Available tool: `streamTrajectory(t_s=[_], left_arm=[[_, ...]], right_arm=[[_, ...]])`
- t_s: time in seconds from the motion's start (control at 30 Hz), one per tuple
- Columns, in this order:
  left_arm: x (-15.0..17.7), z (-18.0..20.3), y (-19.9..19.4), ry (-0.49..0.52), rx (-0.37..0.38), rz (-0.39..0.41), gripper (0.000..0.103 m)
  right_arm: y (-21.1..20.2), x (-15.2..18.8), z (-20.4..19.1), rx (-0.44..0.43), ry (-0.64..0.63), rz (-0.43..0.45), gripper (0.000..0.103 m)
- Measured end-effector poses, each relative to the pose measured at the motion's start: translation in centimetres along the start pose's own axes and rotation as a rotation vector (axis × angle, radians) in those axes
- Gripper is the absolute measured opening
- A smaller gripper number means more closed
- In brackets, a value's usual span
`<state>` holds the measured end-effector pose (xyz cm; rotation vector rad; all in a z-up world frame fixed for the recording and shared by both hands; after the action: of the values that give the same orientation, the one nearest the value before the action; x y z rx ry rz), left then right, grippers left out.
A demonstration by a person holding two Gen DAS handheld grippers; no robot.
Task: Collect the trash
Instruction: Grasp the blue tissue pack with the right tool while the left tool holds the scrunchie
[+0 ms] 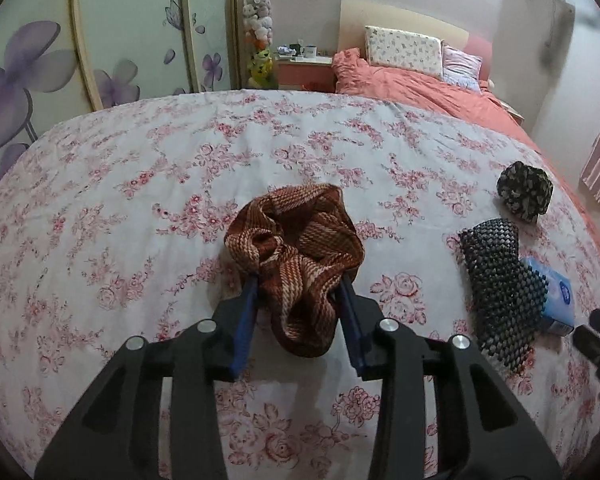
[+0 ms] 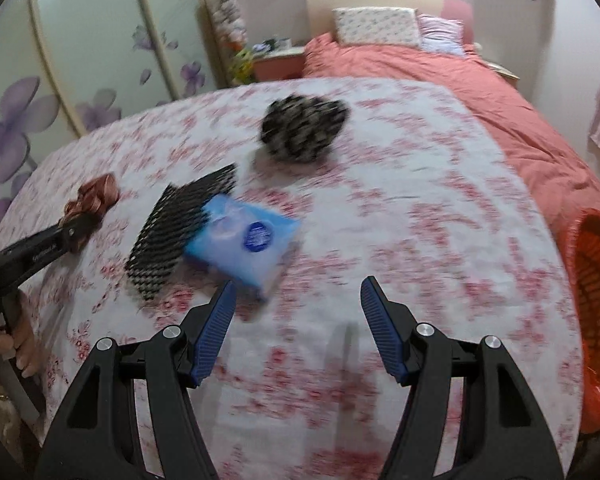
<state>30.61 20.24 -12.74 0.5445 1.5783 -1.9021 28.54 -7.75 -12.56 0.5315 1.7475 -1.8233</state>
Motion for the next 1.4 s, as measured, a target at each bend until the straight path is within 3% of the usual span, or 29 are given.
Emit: streamTrajectory(t_s=[0.27, 0.5, 0.63, 0.83, 0.97, 1.27, 1.4], left_arm=[[0.1, -0.2, 0.5, -0.023, 0.014, -0.020, 0.041], [0.1, -0.1, 0.6, -0.019, 0.012, -0.025, 0.042], [0.1, -0.1, 0.6, -0.017, 0.011, -0.027, 0.042], [0.2, 0.0, 0.7, -0.011, 0.003, -0.030, 0.042], [0.2, 0.1, 0.8, -0.010, 0.003, -0.031, 0.043], [0.2, 0.2, 0.8, -0.005, 0.002, -0.035, 0.044], [0.2, 0.2, 0.8, -0.005, 0.005, -0.035, 0.045]], right_arm=[[1.7, -1.1, -3.1, 0.042, -0.020, -0.020, 0.065], [3.3, -1.9, 1.7, 0.219, 0.113, -0.029, 0.065], [2.9, -2.1, 3.9, 0.178, 0.173, -0.020, 0.065], [3.6, -2.8, 3.4, 0.127, 0.207, -0.044, 0.069], [3.8, -3.7, 2.0, 0.107, 0.239, -0.051, 0.085], [5.9, -5.2, 0.6, 0.198, 0.232, -0.067, 0.088], [5.6, -4.4, 1.2, 0.248, 0.186, -0.048, 0.080]])
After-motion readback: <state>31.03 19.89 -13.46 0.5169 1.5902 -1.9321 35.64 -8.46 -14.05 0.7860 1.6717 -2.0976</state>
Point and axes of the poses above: each gripper's, at about its wrist camera, not at the fingertips, and y roughly the way its jaws point, z to its right, x to its underside, the point moved 5 cm from there along y, roughly the way its jaws point, and after that the axes turned 14 degrees about x, right-handed, at the moved point
